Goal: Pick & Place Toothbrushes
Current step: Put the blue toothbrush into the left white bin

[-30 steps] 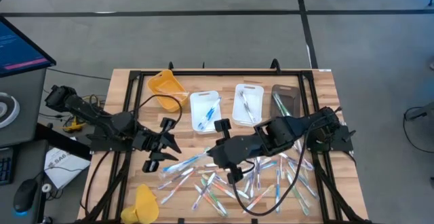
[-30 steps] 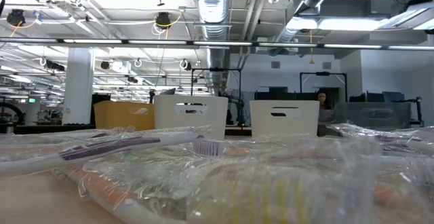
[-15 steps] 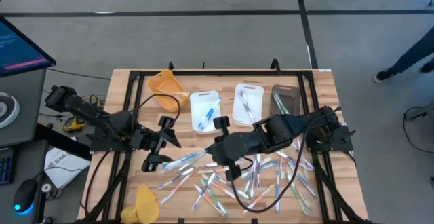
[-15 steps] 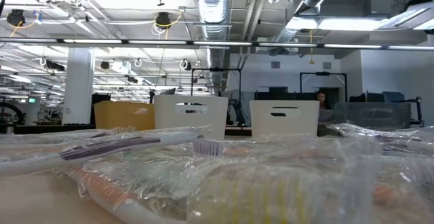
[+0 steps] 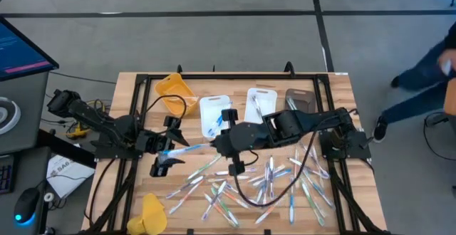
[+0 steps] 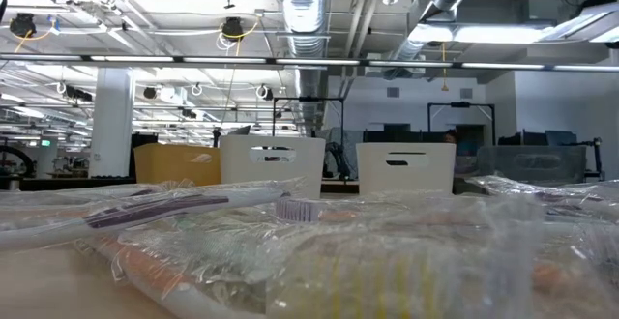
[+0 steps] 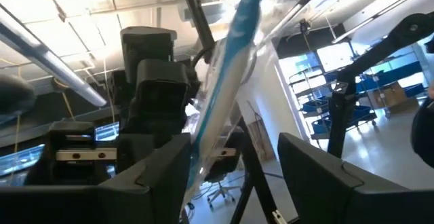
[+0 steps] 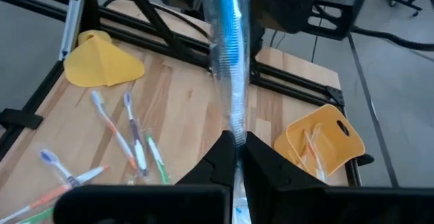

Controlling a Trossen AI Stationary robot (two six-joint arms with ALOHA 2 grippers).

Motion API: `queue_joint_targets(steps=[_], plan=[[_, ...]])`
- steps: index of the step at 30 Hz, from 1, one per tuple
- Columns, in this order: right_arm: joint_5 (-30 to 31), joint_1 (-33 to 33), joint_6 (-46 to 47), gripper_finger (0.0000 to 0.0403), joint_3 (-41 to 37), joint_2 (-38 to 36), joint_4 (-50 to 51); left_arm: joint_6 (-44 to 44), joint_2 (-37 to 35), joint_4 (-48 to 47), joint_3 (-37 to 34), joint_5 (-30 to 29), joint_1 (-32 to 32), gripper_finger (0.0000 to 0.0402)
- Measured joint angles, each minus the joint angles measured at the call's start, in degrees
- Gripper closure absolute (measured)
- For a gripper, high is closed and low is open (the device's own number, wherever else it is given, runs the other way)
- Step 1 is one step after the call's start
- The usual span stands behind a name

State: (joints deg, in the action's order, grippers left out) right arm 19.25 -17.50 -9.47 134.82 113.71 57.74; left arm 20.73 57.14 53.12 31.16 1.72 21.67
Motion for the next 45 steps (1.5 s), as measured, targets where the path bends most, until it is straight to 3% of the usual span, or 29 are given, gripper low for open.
queue_joint_targets(steps=[18,24,31,45], plan=[[-0.16,1.55,0.50,0.0395,-1.49,2.89,-1.56,-0.02,0.00,1.42,0.00,-0.23,-2.97,0.0246],[-0.16,1.55,0.56,0.0395,-1.42,2.73,-1.79,0.09,0.00,1.38,0.00,-0.81,-2.96,0.0297],[-0.47,1.55,1.59,0.0378,-1.44,2.82,-1.40,4.30,0.00,0.53,0.00,-3.88,-2.95,0.0386],[-0.20,0.65,1.91,0.0311,-1.49,2.82,-1.63,4.00,0.00,-1.85,0.02,-4.95,-2.80,0.0394]])
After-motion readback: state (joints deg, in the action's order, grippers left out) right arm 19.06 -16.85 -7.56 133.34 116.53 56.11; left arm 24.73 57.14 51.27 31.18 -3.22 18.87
